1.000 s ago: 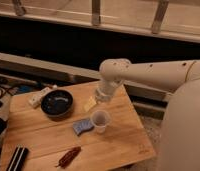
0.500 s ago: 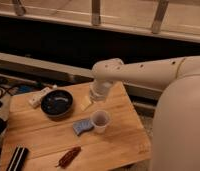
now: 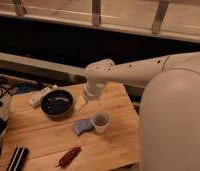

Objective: Place the white sponge in the ceramic cup

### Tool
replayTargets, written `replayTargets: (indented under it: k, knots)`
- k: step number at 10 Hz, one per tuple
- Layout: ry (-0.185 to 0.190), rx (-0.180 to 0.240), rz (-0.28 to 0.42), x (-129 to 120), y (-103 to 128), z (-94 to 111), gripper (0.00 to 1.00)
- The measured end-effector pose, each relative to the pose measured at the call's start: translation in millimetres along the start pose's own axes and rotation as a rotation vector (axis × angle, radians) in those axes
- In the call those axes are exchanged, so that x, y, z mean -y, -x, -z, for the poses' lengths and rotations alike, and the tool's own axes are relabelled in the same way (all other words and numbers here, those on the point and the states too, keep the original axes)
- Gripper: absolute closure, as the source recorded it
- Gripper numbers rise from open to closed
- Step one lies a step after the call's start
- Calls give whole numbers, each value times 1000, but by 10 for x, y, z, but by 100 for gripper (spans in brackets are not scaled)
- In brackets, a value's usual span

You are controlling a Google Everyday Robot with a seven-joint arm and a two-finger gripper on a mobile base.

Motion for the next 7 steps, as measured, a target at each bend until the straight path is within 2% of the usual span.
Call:
replayTargets:
  k: [1,4,7]
  knots:
    - [48,-14,-11,46,-53,-154,20]
    - [151,-63,-20,34,-118,-458,20]
    - [215,-114,-22,-3,-161,-681,20]
